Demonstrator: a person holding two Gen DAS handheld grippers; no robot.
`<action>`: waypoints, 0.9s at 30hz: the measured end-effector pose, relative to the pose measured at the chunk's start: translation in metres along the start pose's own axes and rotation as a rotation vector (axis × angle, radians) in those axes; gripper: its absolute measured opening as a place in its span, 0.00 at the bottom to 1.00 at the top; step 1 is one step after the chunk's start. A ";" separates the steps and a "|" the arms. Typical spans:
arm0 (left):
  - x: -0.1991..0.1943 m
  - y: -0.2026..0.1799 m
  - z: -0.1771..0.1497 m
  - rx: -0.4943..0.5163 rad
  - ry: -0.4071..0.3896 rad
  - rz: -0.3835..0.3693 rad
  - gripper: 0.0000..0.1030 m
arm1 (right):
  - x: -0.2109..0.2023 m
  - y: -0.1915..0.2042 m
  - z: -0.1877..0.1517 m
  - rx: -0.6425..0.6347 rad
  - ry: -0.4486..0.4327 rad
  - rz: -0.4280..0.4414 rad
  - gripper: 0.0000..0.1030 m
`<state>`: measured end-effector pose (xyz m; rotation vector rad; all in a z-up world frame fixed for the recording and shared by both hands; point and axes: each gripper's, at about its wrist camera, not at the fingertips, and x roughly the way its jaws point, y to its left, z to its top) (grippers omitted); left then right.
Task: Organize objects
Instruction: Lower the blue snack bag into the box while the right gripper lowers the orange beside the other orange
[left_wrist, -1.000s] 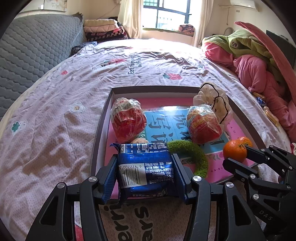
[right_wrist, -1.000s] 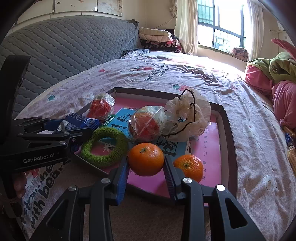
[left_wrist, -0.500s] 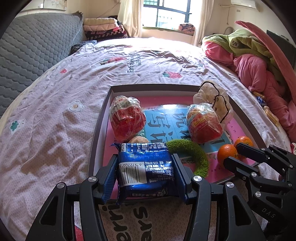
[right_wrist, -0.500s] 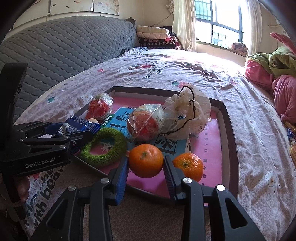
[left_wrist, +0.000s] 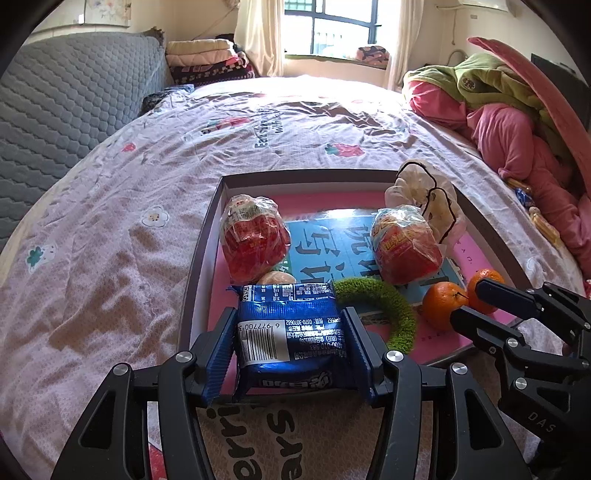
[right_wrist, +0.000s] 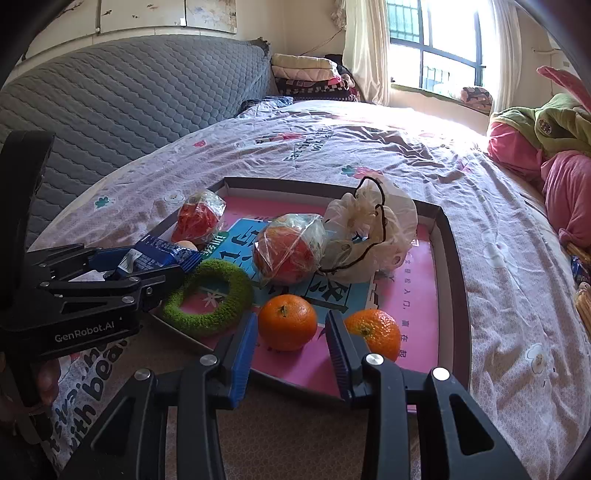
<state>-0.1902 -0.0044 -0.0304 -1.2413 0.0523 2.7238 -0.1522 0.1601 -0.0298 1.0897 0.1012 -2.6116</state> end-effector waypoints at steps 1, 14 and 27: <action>0.000 0.000 0.000 0.001 0.001 -0.002 0.56 | 0.000 0.000 0.000 0.000 0.000 0.002 0.37; -0.012 -0.002 0.005 -0.001 -0.038 0.005 0.61 | -0.009 -0.007 0.003 0.022 -0.025 -0.007 0.42; -0.022 0.001 0.010 -0.013 -0.063 0.004 0.62 | -0.014 -0.008 0.005 0.031 -0.034 -0.020 0.49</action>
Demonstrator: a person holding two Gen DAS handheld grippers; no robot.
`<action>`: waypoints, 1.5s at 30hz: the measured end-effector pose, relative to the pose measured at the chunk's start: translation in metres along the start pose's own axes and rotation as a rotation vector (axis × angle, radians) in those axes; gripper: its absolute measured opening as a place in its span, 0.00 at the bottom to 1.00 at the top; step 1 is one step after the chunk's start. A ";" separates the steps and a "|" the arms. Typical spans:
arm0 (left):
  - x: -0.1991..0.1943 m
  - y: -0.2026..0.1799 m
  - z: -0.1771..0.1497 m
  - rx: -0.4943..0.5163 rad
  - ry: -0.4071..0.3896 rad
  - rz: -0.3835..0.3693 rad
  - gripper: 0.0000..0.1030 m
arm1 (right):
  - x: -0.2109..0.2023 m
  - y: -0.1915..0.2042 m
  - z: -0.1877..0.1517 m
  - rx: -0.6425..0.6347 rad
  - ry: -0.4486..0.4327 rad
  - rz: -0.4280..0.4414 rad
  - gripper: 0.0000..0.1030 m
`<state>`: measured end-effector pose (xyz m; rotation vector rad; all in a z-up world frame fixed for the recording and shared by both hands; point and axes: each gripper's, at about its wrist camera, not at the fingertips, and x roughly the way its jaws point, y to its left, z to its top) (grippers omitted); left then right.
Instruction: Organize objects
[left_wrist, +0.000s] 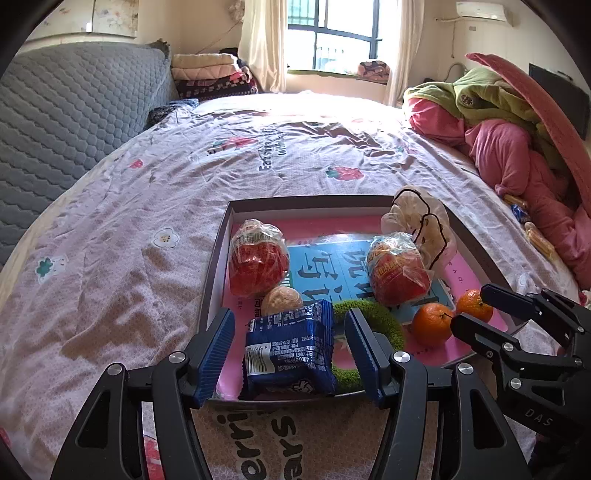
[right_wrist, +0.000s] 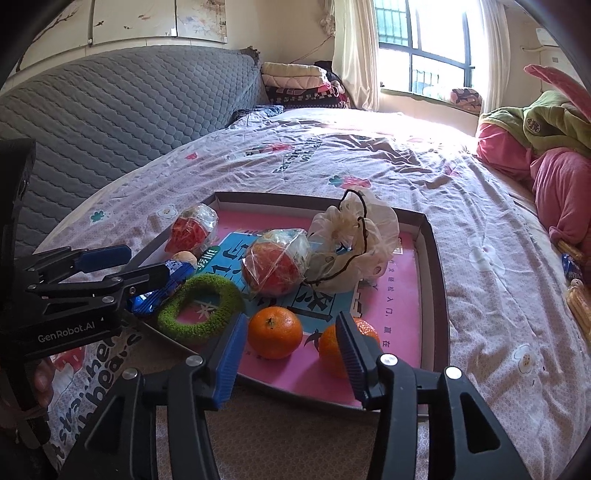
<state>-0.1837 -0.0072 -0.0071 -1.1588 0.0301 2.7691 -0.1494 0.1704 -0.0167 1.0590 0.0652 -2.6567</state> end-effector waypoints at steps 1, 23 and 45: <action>-0.001 0.001 0.001 -0.002 -0.002 0.001 0.62 | -0.001 0.000 0.000 0.000 -0.003 -0.002 0.50; -0.059 -0.007 0.002 -0.030 -0.090 0.021 0.68 | -0.050 0.010 0.025 0.007 -0.142 -0.066 0.69; -0.141 -0.006 -0.001 -0.041 -0.260 0.086 0.75 | -0.129 0.031 0.031 0.010 -0.335 -0.155 0.89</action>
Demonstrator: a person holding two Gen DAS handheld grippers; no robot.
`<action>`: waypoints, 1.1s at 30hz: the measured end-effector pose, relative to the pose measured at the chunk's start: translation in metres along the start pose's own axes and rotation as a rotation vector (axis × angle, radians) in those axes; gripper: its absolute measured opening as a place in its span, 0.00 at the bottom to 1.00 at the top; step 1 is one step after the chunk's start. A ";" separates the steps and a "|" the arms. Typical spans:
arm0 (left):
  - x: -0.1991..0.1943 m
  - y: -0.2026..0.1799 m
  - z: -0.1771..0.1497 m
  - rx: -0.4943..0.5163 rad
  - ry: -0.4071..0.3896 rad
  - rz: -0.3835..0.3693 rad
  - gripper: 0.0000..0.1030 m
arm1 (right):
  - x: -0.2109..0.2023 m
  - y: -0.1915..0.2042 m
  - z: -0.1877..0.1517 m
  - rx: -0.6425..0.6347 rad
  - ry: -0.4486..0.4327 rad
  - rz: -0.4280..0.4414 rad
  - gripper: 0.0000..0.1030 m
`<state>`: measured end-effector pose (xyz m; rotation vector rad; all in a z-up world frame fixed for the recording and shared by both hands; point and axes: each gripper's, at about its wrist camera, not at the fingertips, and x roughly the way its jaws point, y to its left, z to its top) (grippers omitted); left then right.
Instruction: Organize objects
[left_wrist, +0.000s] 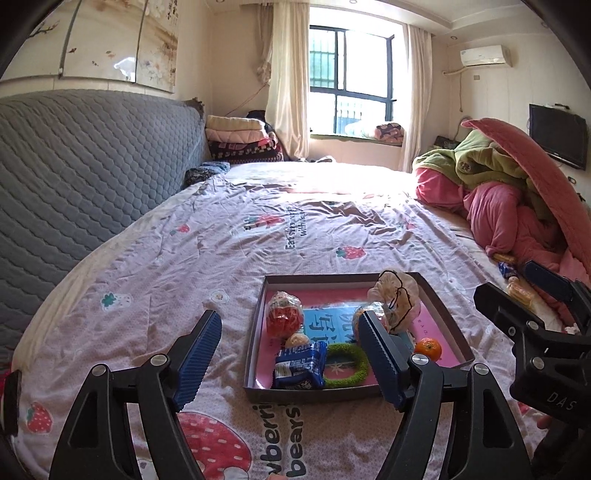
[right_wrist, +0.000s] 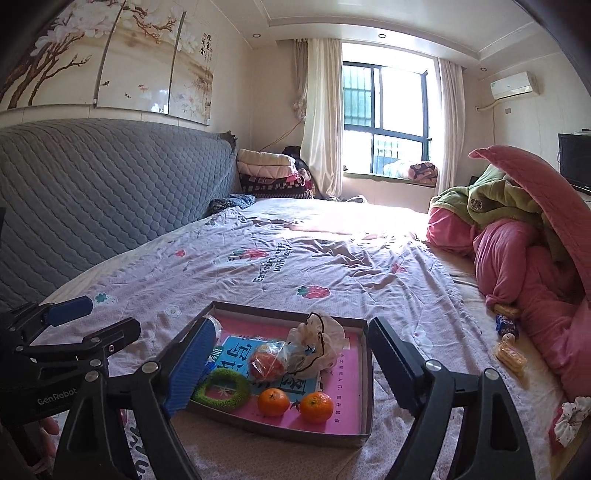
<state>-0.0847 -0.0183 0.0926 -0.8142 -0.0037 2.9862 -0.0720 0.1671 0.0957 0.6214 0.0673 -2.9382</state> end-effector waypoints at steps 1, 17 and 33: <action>-0.002 0.002 0.000 -0.003 -0.004 0.006 0.75 | -0.001 0.001 0.000 0.000 0.002 -0.001 0.90; -0.010 0.002 -0.023 0.013 0.057 0.006 0.75 | -0.022 0.018 -0.012 -0.015 0.019 0.005 0.90; 0.021 0.004 -0.064 -0.015 0.142 0.045 0.76 | -0.004 0.011 -0.054 0.002 0.098 -0.022 0.90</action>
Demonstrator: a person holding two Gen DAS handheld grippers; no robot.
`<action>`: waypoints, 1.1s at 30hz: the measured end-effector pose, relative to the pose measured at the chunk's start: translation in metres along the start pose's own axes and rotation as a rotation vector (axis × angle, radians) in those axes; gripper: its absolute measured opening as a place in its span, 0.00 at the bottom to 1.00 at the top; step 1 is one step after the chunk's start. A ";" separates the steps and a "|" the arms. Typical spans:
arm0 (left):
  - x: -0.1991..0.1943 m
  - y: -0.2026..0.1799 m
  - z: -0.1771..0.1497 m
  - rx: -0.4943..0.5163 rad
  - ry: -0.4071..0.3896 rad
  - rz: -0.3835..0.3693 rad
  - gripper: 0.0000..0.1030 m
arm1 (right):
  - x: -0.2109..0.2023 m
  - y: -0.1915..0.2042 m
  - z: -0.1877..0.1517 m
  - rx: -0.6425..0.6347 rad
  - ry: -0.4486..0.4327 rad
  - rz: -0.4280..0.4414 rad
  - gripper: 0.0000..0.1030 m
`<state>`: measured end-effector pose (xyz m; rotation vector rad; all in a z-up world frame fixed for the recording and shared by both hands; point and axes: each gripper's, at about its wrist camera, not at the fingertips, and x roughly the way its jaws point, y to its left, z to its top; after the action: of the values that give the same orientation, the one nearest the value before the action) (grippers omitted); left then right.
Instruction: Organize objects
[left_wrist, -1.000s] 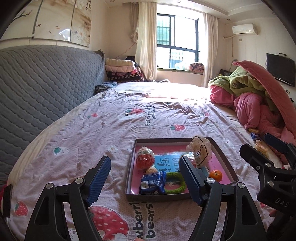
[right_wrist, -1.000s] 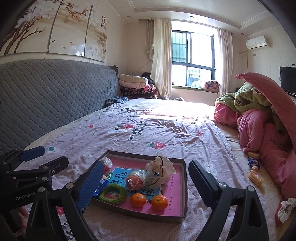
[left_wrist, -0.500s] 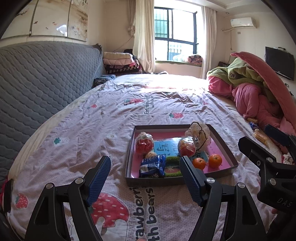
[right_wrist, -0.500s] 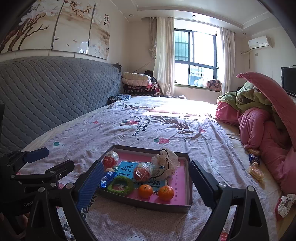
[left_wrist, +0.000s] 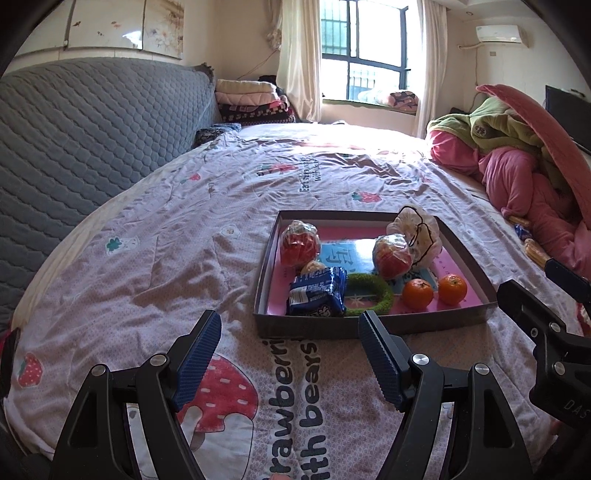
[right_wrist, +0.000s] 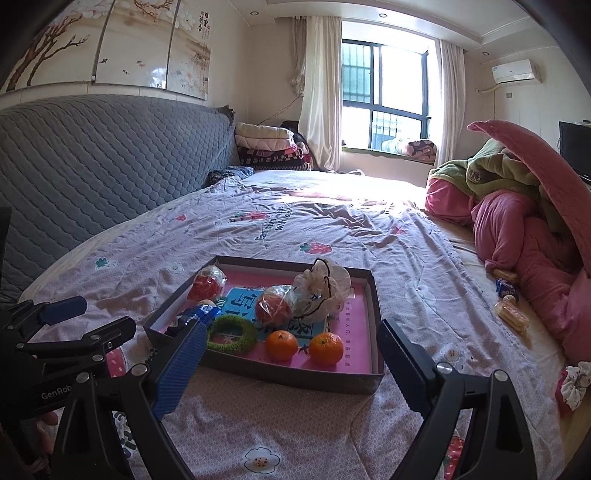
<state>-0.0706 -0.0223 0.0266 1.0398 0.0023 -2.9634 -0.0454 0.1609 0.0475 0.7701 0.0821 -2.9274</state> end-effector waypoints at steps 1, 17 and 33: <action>0.003 0.000 -0.003 -0.002 0.000 -0.003 0.76 | 0.002 -0.001 -0.002 0.003 0.008 0.001 0.90; 0.050 -0.007 -0.044 0.002 0.081 -0.019 0.76 | 0.039 -0.012 -0.053 0.106 0.127 0.001 0.90; 0.051 -0.012 -0.050 0.019 0.054 -0.032 0.76 | 0.043 -0.012 -0.078 0.126 0.150 -0.006 0.90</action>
<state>-0.0793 -0.0107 -0.0448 1.1329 -0.0085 -2.9683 -0.0459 0.1747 -0.0417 1.0090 -0.0883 -2.8988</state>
